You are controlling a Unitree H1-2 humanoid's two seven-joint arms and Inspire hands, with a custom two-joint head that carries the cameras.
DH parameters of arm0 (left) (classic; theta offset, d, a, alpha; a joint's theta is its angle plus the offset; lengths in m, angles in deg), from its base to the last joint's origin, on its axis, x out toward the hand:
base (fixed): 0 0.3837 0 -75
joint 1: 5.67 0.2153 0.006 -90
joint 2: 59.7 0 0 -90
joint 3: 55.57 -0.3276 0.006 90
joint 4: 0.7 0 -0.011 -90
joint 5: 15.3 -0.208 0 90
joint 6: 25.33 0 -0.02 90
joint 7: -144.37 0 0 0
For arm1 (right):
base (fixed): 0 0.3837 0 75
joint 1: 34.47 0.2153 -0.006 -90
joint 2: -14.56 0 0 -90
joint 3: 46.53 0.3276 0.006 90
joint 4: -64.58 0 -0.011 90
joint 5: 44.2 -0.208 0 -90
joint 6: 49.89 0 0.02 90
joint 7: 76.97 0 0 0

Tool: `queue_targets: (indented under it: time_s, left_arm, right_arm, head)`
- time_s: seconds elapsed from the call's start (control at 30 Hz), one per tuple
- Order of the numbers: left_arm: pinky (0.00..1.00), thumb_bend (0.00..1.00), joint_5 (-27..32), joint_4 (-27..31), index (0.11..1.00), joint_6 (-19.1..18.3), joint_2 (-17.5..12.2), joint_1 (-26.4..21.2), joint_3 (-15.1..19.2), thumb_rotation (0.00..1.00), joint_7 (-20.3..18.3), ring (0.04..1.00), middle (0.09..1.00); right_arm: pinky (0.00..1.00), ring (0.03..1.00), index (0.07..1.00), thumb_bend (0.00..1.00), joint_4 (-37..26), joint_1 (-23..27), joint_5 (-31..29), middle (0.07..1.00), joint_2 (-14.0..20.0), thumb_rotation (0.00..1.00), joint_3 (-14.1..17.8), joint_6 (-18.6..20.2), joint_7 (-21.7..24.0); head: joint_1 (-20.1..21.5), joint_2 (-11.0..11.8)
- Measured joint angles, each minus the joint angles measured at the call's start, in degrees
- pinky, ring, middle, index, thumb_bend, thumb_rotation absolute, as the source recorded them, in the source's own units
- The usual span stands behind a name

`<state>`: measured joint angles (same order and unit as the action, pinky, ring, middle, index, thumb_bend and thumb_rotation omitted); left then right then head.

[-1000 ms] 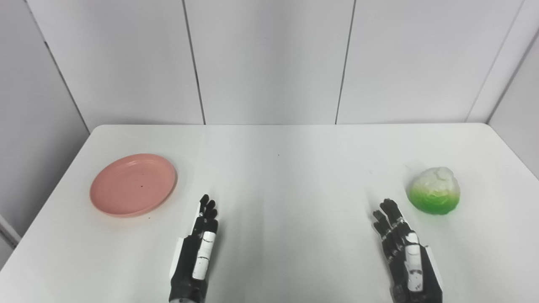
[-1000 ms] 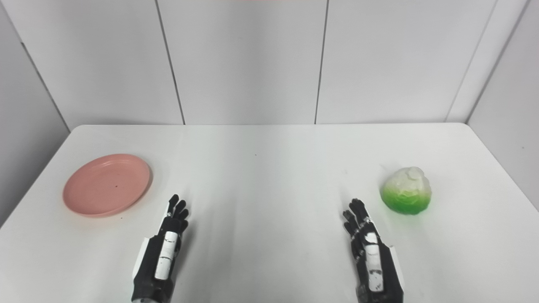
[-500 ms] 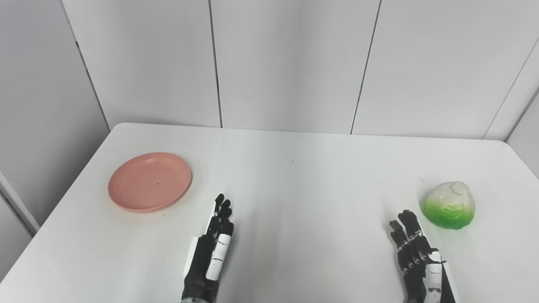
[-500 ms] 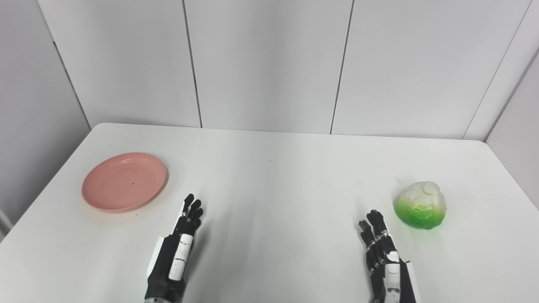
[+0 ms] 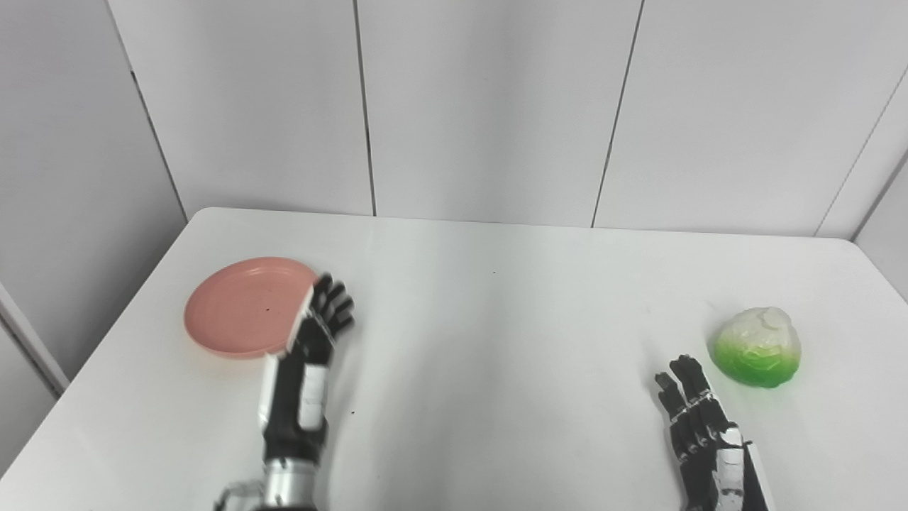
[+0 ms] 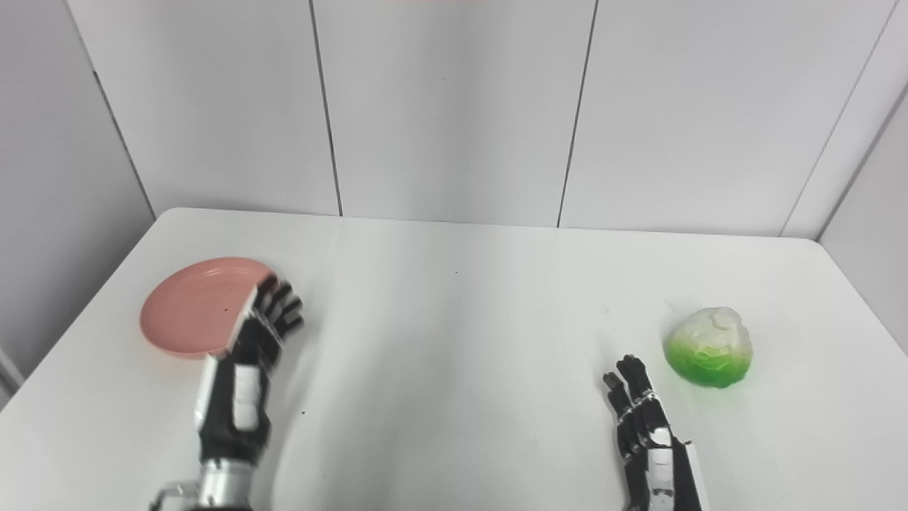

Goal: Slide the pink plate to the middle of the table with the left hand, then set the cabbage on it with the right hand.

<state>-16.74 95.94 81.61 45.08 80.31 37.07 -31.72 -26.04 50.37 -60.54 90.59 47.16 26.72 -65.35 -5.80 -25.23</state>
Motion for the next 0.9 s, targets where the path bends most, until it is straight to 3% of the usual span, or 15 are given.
queue_targets:
  time_s: [0.2, 0.33, 0.43, 0.67, 0.9]
  left_arm:
    - [0.77, 1.00, 3.0, 0.2, 0.858, -2.3, -7.2, -9.3, 3.8, 0.94, -1.9, 0.869, 0.871]
    - [0.73, 1.00, 6.8, -1.4, 0.854, -6.0, -10.4, -12.3, 7.4, 0.93, -2.2, 0.838, 0.858]
    - [0.75, 1.00, 9.8, -4.1, 0.866, -6.9, -13.4, -14.5, 9.3, 0.92, -3.1, 0.863, 0.885]
    - [0.73, 1.00, 11.5, -15.9, 0.839, -5.8, -19.2, -20.1, 13.1, 0.92, -4.7, 0.857, 0.879]
    - [0.75, 1.00, 10.8, -34.6, 0.855, -1.3, -23.5, -25.8, 14.8, 0.93, -4.4, 0.868, 0.875]
  right_arm:
    - [0.96, 0.901, 0.890, 0.89, 0.1, 0.0, 0.0, 0.929, 0.0, 0.92, -0.1, -0.6, 0.4]
    - [0.95, 0.898, 0.879, 0.89, 0.1, 0.0, 0.1, 0.917, 0.0, 0.92, 0.0, -0.6, 0.4]
    - [0.94, 0.894, 0.871, 0.89, 0.1, -0.1, 0.1, 0.909, 0.0, 0.92, 0.0, -0.6, 0.4]
    - [0.93, 0.890, 0.863, 0.89, 0.1, -0.1, 0.1, 0.900, 0.1, 0.91, 0.0, -0.7, 0.5]
    - [0.92, 0.876, 0.852, 0.89, 0.1, -0.2, 0.0, 0.885, 0.1, 0.91, 0.1, -0.7, 0.8]
  head:
    - [0.4, 0.1]
    - [0.4, -0.1]
    - [0.4, -0.3]
    - [0.4, -0.4]
    - [0.8, -0.7]
